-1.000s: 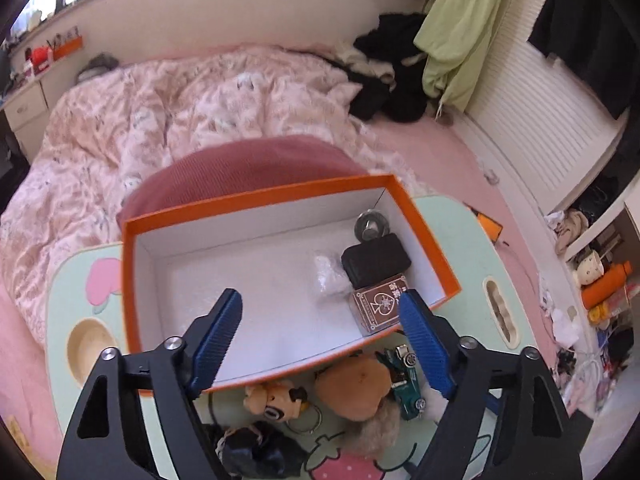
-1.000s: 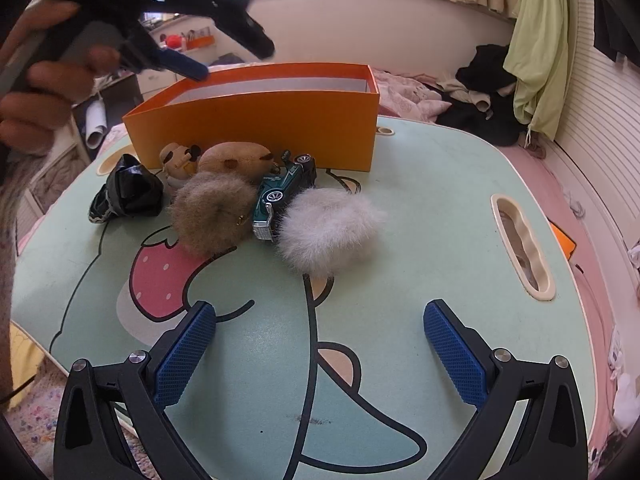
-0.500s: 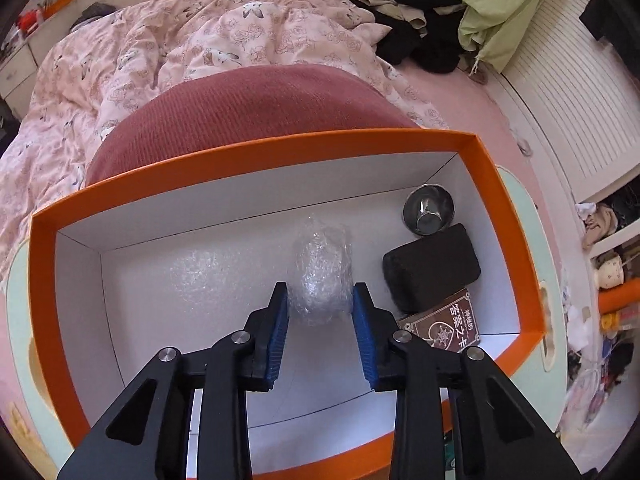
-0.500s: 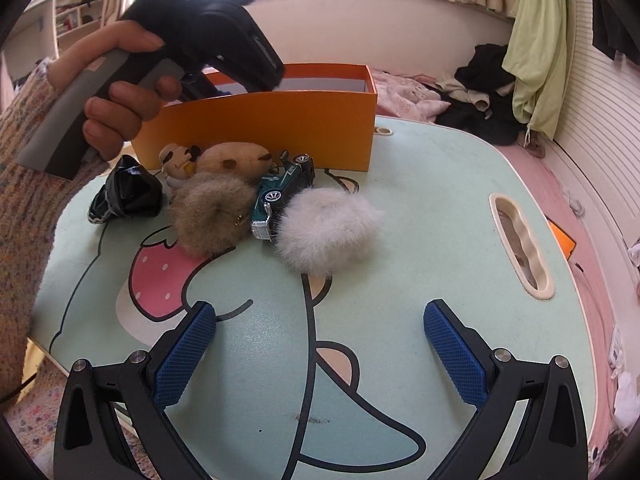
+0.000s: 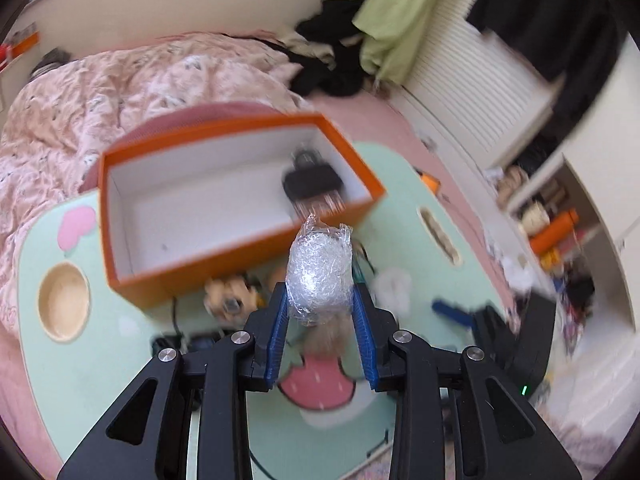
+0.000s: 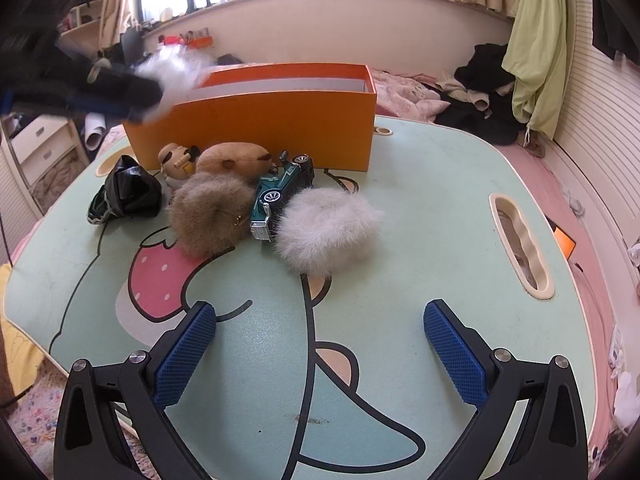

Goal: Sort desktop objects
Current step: 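Lift the clear bag out and set it beside the black cloth, then lower the right gripper into the box and grasp the black case, then lift the black case out and set it beside the green car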

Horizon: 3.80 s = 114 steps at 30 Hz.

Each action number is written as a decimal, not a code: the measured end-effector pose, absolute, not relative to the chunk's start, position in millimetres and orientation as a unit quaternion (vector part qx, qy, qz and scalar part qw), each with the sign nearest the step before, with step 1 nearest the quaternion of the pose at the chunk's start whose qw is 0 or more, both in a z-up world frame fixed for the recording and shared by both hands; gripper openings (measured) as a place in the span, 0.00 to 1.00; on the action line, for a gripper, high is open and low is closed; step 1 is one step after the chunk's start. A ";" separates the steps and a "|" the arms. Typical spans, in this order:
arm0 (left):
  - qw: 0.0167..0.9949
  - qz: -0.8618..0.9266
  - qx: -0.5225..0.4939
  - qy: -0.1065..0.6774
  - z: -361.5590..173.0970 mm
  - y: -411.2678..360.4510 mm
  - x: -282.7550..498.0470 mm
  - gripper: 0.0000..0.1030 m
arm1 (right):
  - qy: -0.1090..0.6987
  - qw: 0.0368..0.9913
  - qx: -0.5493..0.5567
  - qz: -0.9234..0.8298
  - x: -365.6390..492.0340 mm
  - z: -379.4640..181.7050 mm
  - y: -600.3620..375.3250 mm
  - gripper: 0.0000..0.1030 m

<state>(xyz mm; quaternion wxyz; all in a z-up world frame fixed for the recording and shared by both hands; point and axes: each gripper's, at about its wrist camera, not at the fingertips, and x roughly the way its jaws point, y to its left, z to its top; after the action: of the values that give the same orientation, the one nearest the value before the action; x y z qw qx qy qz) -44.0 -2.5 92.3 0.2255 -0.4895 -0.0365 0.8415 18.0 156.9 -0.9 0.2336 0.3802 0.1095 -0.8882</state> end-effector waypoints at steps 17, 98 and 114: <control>0.189 0.880 -0.436 0.005 72.2 -7.7 25.0 0.77 | 0.112 0.236 0.379 -0.888 18.4 -0.5 157.7 1.00; 0.069 0.910 -0.408 0.034 7.0 2.3 32.3 1.00 | 0.186 0.197 0.552 -0.789 -182.0 58.7 23.4 0.75; 0.072 0.910 -0.406 0.033 6.2 3.5 32.0 1.00 | 0.132 0.248 0.475 -0.834 -145.2 115.2 54.0 0.58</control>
<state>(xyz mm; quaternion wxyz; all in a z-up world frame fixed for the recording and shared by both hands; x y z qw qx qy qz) 32.0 3.5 6.2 0.0723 -0.4064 0.0332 0.9102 -145.2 54.0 115.2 0.2478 0.4747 0.1319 -0.8342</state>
